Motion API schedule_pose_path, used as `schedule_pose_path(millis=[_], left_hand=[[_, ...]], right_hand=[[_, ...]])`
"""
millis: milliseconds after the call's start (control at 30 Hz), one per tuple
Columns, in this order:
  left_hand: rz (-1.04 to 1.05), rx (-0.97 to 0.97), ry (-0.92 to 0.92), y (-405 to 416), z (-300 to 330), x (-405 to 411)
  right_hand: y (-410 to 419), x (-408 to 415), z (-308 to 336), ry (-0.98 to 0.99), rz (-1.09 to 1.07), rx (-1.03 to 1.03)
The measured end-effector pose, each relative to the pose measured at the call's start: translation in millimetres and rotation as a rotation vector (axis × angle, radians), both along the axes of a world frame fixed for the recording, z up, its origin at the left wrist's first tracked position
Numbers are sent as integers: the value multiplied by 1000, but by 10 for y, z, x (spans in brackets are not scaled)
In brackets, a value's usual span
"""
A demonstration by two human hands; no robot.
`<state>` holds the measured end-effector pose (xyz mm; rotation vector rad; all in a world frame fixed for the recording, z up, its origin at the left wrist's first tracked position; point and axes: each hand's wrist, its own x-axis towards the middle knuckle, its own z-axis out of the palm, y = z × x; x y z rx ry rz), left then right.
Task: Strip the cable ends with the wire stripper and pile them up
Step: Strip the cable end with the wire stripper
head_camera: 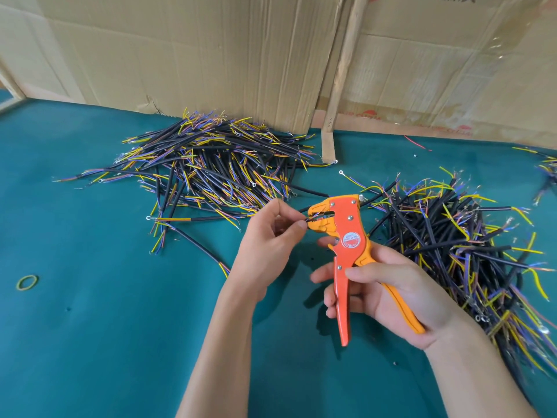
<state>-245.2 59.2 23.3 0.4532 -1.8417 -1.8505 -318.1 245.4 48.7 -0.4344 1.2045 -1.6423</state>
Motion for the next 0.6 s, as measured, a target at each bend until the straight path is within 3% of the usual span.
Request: schedule_pose_path(millis=[400, 600], left_hand=[[110, -44, 93, -10, 7, 6], [69, -191, 8, 5, -2, -14]], right_hand=[[41, -42, 4, 16, -38, 1], [25, -34, -6, 20, -2, 1]])
